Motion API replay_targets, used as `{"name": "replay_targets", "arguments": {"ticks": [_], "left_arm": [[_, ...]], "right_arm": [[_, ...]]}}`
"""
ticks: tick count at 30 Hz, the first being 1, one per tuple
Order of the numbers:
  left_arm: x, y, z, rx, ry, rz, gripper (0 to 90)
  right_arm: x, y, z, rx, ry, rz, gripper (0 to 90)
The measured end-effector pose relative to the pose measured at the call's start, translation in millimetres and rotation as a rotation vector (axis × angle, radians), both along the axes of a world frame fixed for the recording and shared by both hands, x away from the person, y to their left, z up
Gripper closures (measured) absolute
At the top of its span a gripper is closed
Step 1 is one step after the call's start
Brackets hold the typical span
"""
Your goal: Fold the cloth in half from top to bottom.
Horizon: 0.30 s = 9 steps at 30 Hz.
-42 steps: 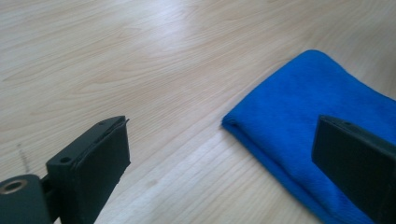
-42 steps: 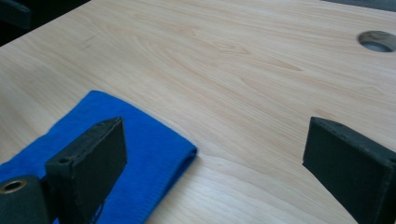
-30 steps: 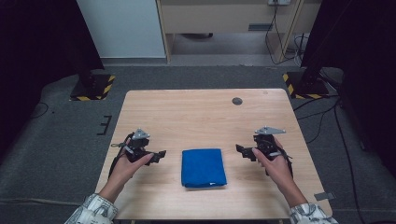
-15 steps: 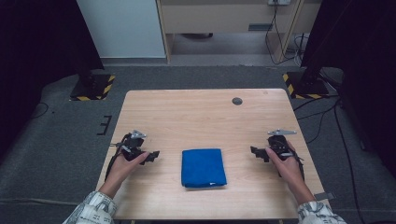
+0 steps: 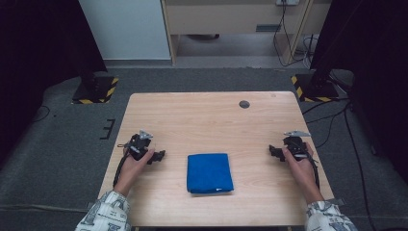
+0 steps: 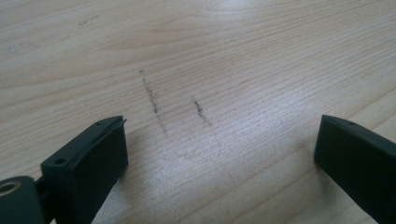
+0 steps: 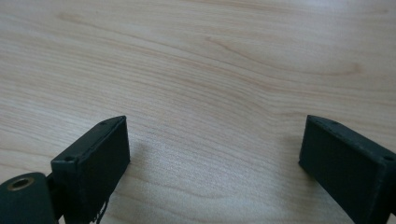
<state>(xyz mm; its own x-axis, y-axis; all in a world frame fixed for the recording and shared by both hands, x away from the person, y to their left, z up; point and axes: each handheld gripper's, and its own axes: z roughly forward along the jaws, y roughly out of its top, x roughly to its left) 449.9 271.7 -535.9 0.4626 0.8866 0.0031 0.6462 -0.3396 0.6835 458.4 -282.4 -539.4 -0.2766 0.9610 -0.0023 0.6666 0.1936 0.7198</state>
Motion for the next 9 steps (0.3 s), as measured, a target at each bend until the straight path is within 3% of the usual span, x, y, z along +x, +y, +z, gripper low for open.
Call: {"name": "replay_targets", "arguments": {"ticks": [1,6,7,9], "left_arm": [[-1.1,0.8,-2.0,-0.010,-0.019,0.003,0.0],[-1.4,0.6,-1.9,-0.009,-0.019,0.004,0.0],[-1.5,0.6,-1.9,-0.009,-0.019,0.005,0.0],[-1.5,0.6,-1.9,-0.009,-0.019,0.005,0.0]], "right_arm": [[-0.2,2.9,0.0,0.001,0.001,0.011,8.0],[-1.3,18.8,-0.9,-0.007,0.016,0.035,0.6],[-4.5,22.5,-1.0,-0.008,0.018,-0.013,0.5],[-5.8,23.3,-0.9,-0.005,0.019,-0.031,0.5]]}}
